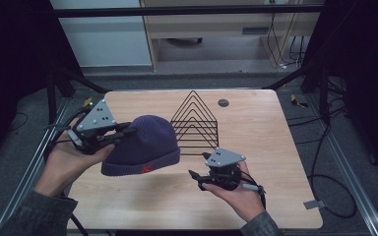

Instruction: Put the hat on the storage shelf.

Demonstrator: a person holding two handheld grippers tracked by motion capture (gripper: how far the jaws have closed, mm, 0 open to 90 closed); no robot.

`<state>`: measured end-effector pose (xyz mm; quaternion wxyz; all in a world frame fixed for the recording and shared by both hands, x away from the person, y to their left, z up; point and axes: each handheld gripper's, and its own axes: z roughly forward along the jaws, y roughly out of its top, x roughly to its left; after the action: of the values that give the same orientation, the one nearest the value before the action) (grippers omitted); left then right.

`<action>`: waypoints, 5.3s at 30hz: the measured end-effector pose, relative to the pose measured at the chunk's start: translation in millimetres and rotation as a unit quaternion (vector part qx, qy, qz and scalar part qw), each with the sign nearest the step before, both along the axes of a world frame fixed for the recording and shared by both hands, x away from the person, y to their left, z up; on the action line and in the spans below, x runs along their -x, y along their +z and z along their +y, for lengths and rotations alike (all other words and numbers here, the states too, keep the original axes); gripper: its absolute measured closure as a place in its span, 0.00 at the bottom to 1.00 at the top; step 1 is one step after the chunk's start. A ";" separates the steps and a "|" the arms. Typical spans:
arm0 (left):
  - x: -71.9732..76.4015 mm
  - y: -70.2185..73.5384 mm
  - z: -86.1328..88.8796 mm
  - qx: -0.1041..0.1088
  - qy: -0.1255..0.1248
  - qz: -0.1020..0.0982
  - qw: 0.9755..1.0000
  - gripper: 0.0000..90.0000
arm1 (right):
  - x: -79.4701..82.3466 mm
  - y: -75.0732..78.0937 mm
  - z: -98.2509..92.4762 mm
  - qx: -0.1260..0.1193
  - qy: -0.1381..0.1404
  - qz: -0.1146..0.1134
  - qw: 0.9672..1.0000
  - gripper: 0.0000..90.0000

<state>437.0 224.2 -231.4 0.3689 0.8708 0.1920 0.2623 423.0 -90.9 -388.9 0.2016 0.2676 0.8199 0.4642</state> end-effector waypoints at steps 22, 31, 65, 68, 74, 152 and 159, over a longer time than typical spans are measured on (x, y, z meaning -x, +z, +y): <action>-15.9 7.3 -21.1 0.024 -0.019 0.005 1.000 0.89 | -38.0 15.1 21.3 0.027 0.071 0.043 0.996 0.82; -27.7 19.3 -30.4 0.050 0.001 -0.008 0.999 0.89 | -35.4 51.5 -9.0 0.031 0.049 0.024 0.998 0.82; -130.7 46.4 -83.7 0.093 0.020 -0.045 0.994 0.89 | -124.3 105.1 -50.4 0.064 -0.078 -0.002 0.995 0.82; -133.7 42.5 -89.7 0.078 0.019 -0.049 0.996 0.89 | -124.7 101.9 -51.6 0.069 -0.078 0.002 0.995 0.82; -138.0 33.3 -95.4 0.070 0.022 -0.049 0.996 0.89 | -128.5 91.8 -49.1 0.086 -0.076 0.014 0.993 0.82; -139.1 -63.4 -105.7 0.026 0.014 0.013 0.999 0.87 | -136.7 -0.5 -40.8 0.178 -0.060 0.124 0.974 0.77; -136.3 -70.2 -102.4 0.027 0.016 0.016 0.999 0.87 | -136.5 -7.9 -40.6 0.177 -0.061 0.129 0.974 0.76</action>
<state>573.3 121.7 -301.6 0.3853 0.8614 0.2185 0.2485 559.5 -131.4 -396.8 0.1660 0.3349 0.8903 0.2601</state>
